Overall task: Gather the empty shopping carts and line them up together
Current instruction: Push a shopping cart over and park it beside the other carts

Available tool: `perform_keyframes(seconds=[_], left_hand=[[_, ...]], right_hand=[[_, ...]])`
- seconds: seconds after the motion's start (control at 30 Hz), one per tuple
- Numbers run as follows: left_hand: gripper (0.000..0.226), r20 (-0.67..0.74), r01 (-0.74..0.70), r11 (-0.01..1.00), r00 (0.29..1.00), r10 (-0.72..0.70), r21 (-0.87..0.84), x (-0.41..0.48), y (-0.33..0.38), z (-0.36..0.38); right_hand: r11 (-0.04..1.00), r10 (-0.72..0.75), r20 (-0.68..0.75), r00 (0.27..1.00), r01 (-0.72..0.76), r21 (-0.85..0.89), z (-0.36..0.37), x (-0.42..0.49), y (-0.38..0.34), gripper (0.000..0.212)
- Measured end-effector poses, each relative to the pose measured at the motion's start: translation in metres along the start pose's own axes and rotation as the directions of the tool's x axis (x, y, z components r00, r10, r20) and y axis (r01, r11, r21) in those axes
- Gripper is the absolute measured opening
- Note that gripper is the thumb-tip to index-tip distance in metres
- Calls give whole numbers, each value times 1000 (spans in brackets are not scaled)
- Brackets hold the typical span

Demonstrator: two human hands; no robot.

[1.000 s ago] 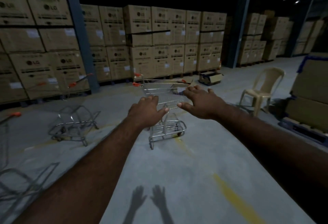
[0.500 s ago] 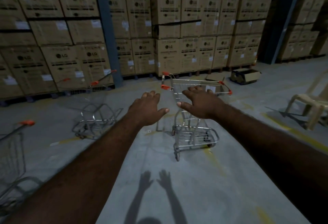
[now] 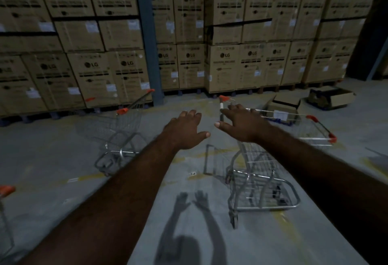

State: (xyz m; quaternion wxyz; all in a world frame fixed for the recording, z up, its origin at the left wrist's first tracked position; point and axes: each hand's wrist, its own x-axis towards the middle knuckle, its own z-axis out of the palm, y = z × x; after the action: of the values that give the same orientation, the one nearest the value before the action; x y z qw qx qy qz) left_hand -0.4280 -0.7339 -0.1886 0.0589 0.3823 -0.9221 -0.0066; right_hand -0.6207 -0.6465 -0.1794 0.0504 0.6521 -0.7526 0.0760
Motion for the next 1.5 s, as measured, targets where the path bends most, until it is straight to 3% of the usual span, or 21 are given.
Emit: perform_keyframes(seconds=[0.27, 0.47, 0.87, 0.97, 1.1, 1.2, 1.3, 1.4, 1.5], left_hand=[[82, 32, -105, 994, 994, 105, -10, 174, -98, 36], [83, 138, -259, 966, 957, 256, 4, 311, -155, 56], [65, 146, -498, 867, 858, 492, 5, 553, -157, 139], [59, 238, -551, 834, 810, 535, 2, 600, -154, 165], [52, 258, -588, 808, 776, 576, -36, 663, -152, 191], [46, 250, -656, 753, 723, 644, -44, 695, -145, 212], [50, 279, -735, 678, 646, 710, -24, 728, -134, 239], [53, 335, -804, 595, 558, 759, -10, 753, -122, 268], [48, 209, -896, 444, 430, 879, -24, 765, -125, 295]], right_hand=[[995, 102, 10, 995, -102, -7, 60, 172, 28, 79], [957, 287, 25, 958, -288, 38, 92, 284, 50, 82], [850, 511, 140, 848, -523, 62, 190, 432, 129, 77], [797, 576, 193, 795, -598, 85, 224, 456, 154, 79], [714, 632, 277, 723, -683, 153, 262, 474, 180, 74], [641, 659, 355, 663, -742, 195, 286, 478, 190, 57], [566, 725, 399, 561, -816, 119, 307, 482, 197, 47], [463, 752, 461, 472, -875, 141, 319, 490, 203, 52], [350, 796, 467, 384, -923, 162, 318, 503, 199, 61]])
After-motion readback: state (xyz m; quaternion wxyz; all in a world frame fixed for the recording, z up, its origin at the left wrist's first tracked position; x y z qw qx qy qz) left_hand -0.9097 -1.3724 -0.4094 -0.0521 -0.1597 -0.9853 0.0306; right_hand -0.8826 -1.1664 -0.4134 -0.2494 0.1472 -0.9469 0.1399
